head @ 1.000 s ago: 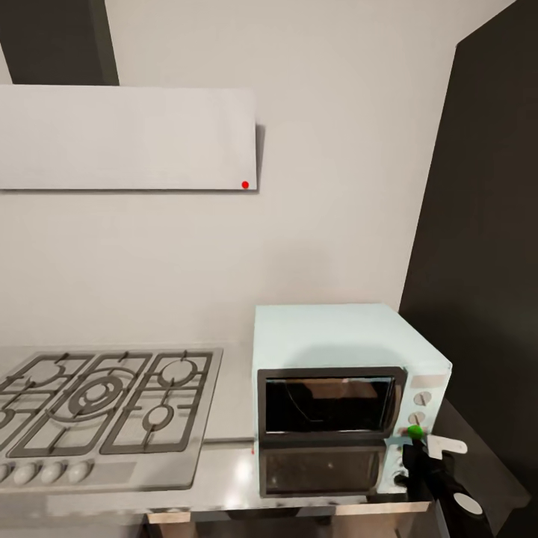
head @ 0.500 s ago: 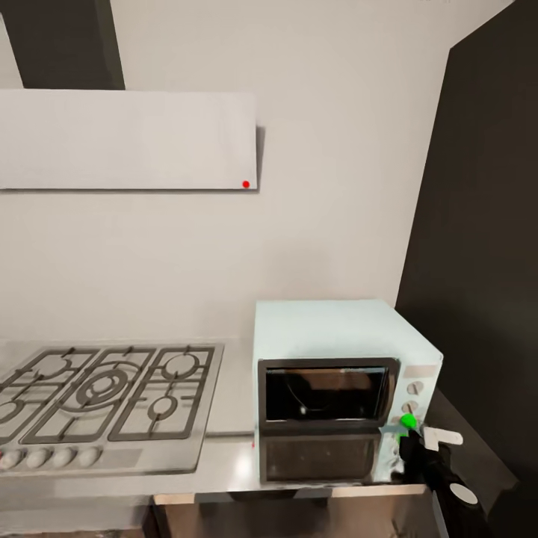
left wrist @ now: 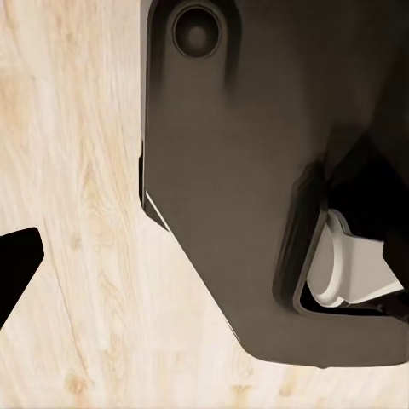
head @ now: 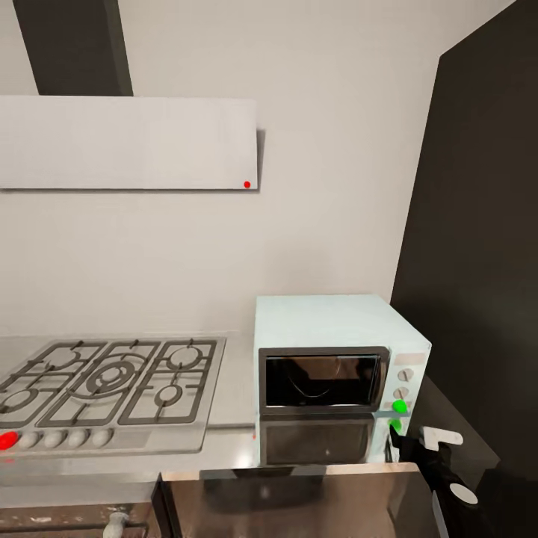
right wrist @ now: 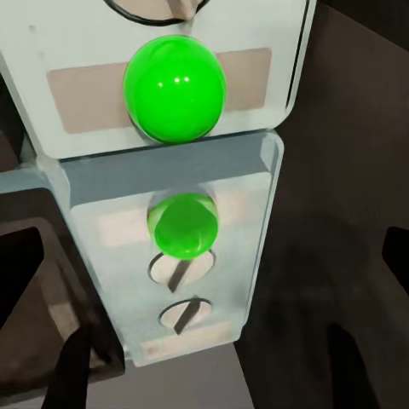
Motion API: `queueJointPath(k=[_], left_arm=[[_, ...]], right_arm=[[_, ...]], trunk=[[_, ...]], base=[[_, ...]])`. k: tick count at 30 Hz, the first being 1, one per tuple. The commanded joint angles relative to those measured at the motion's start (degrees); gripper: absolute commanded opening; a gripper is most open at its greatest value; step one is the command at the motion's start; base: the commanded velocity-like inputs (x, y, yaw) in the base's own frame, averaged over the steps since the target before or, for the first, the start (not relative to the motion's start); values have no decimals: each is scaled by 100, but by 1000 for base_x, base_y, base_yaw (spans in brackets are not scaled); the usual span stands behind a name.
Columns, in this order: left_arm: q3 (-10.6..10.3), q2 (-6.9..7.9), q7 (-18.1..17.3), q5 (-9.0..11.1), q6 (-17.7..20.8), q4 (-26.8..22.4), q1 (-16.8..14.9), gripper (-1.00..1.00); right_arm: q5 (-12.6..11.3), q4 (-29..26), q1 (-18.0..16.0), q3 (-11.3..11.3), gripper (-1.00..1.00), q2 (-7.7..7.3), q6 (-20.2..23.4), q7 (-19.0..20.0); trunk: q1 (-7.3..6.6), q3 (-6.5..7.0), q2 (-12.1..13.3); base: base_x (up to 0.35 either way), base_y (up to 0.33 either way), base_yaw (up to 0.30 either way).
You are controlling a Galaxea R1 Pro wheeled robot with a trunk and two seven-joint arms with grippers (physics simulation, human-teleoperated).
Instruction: In the kitchen, take the popcorn bag from the countertop, put it into the microwave, and heat it until the popcorn is cooked so the cooked popcorn ends up inside the bag.
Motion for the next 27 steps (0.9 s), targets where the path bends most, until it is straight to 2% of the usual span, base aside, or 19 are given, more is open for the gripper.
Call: queueJointPath(k=[1, 7, 23, 27], left_arm=[[31, 1, -17, 18, 38, -11, 3, 100], [31, 1, -17, 18, 41, -11, 2, 100], [31, 1, -17, 18, 35, -11, 5, 100], [31, 1, -17, 18, 33, -11, 3, 100]], right_arm=[[60, -1, -7, -45, 100, 9, -28, 50], [60, -1, -7, -45, 100, 9, -29, 50], [60, -1, -7, -36, 100, 9, -26, 50], [60, 9, -7, -25, 100, 9, -26, 50]], trunk=[[2, -2, -3], [2, -2, -3], [2, -2, -3], [2, -2, -3]], base=[[0, 0, 0], [-58, 0, 0], [-331, 0, 0], [-126, 0, 0]])
